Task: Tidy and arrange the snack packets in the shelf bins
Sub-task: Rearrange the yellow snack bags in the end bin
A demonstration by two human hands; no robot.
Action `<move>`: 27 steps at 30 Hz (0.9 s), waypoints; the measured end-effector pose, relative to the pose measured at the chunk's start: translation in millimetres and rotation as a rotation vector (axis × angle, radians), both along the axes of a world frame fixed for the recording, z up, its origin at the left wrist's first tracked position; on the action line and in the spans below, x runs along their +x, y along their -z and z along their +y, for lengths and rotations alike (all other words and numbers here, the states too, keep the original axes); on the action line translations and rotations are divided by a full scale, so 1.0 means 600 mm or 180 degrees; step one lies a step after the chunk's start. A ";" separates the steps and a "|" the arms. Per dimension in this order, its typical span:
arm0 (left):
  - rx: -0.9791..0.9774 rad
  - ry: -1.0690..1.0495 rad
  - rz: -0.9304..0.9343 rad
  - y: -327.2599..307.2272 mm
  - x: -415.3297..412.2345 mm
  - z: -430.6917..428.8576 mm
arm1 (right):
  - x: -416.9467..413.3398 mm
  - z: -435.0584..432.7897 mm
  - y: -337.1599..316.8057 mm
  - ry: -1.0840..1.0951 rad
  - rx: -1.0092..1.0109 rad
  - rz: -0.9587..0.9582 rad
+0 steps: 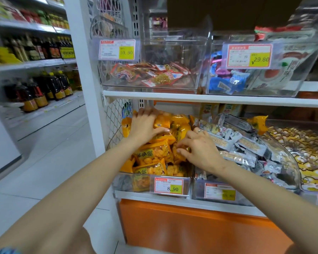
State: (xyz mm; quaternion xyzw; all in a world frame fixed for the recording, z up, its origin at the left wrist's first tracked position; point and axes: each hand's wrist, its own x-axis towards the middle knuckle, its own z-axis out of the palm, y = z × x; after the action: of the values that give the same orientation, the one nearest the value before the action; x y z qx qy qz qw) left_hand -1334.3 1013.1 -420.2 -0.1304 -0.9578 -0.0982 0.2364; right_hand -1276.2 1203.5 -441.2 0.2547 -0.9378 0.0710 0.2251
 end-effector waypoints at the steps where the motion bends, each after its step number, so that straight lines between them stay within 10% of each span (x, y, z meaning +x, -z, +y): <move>1: -0.0163 0.0077 0.0016 0.000 0.004 -0.008 | -0.002 0.003 -0.002 -0.0007 -0.0038 -0.0043; 6: 0.0071 0.0701 0.0939 0.017 0.063 -0.050 | -0.015 -0.007 -0.005 -0.0132 0.0299 -0.0077; 12: -0.0532 0.0596 -0.0199 0.062 0.089 -0.058 | -0.026 -0.040 0.007 -0.0103 0.0390 -0.0058; 27: -0.0549 0.0400 -0.0180 0.061 0.069 -0.046 | -0.035 -0.011 -0.003 -0.0507 0.0030 -0.0624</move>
State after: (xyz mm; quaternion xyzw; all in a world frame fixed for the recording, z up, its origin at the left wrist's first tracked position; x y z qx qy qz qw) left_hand -1292.8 985.5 -456.6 -0.2072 -0.9590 -0.0336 0.1906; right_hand -1297.5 1197.2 -439.3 0.3213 -0.9324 0.1088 0.1248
